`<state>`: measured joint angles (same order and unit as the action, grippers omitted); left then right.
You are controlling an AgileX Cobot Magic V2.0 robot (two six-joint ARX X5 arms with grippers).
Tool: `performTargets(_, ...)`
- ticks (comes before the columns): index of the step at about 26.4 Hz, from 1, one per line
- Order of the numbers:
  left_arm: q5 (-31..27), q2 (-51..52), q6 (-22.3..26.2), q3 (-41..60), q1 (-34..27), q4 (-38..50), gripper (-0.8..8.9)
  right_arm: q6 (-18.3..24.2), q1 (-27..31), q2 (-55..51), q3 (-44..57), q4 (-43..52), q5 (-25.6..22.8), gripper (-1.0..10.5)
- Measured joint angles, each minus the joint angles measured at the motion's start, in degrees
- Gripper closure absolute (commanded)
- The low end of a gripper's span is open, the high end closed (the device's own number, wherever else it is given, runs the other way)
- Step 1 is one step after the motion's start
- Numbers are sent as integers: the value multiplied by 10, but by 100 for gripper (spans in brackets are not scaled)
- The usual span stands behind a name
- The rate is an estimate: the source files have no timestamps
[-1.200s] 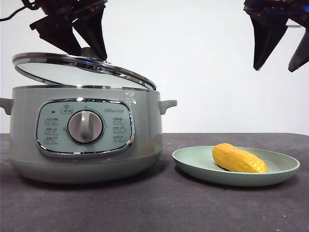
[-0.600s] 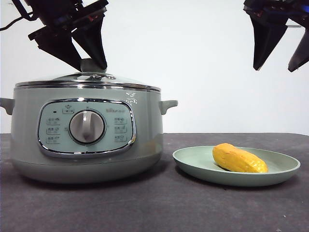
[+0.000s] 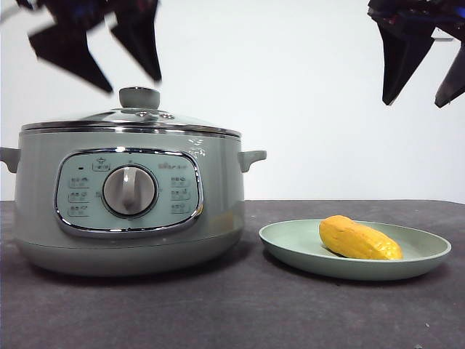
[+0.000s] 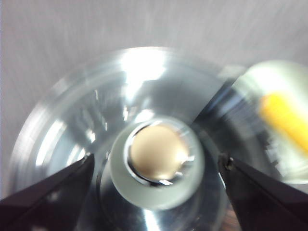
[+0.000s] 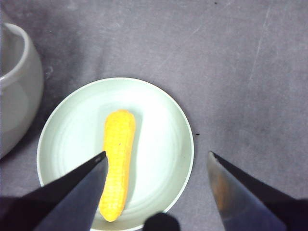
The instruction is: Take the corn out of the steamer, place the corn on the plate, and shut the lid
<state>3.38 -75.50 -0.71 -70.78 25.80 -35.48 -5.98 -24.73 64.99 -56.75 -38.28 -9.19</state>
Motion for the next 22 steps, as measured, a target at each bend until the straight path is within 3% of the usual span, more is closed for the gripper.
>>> performTargets(2,0,62,0,0,5,-19,383,7,0,-15,0,0,1,608)
performTargets(3,0,94,0,0,5,-37,484,10,0,-25,0,0,2,653)
performTargets(5,0,146,0,0,5,-76,845,12,0,-49,0,-3,2,856)
performTargets(8,-9,211,10,4,5,-111,822,13,-3,-102,13,15,2,950)
performTargets(15,-50,396,16,259,5,75,822,4,-52,-320,221,214,2,950)
performTargets(18,-75,451,15,346,5,140,822,-6,-62,-384,257,222,2,946)
performTargets(22,-78,465,-8,362,5,114,816,-9,-61,-408,256,210,-31,946)
